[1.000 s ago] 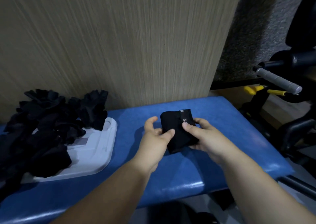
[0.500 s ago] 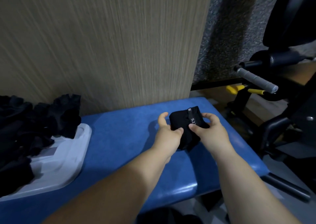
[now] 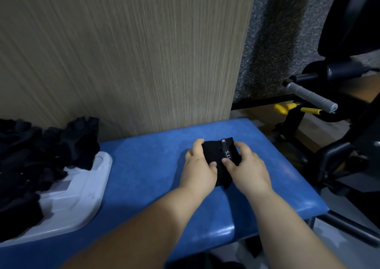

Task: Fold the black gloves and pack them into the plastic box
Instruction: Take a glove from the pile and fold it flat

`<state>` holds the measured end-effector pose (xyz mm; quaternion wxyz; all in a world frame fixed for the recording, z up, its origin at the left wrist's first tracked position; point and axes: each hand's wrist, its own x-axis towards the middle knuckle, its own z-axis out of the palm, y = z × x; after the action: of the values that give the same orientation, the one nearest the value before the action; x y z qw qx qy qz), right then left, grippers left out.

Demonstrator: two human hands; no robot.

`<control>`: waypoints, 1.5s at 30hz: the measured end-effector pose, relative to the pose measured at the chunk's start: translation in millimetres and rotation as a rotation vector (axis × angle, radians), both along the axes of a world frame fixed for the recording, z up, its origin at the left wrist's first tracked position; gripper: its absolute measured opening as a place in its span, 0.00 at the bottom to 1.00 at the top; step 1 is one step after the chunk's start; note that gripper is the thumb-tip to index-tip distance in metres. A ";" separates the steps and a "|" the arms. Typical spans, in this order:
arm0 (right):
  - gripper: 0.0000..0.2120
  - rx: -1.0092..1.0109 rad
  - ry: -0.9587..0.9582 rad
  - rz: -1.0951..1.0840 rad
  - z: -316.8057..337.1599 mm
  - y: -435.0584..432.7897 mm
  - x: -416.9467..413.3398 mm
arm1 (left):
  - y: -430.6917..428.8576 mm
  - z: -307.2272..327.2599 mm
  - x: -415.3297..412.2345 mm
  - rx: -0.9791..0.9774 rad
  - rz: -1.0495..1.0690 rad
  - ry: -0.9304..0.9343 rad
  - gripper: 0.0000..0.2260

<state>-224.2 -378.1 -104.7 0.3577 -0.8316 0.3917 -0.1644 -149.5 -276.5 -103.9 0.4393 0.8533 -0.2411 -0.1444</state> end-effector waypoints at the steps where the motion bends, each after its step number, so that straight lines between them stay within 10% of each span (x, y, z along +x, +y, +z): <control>1: 0.26 0.014 -0.006 0.000 -0.4 -0.1 0.4 | 0.1 -0.7 1.6 -0.028 0.009 0.036 0.29; 24: 0.24 0.079 -0.234 -0.002 11.1 -78.6 76.7 | -85.7 8.1 75.3 -0.368 0.056 0.348 0.24; 30: 0.25 -0.015 -0.234 0.034 -3.2 -94.0 95.9 | -99.0 -6.7 94.7 -0.236 0.000 0.186 0.25; 37: 0.23 -0.258 0.051 0.077 -12.8 -93.3 103.0 | -94.6 -10.4 95.7 0.094 -0.031 -0.445 0.21; 45: 0.25 -0.324 0.315 0.109 -19.4 -93.6 109.7 | -92.2 -19.1 106.1 0.453 -0.264 -0.383 0.24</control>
<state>-114.5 -471.8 -124.1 0.1621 -0.9136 0.3655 -0.0738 -43.4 -368.7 -123.0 0.1623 0.9024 -0.3897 -0.0868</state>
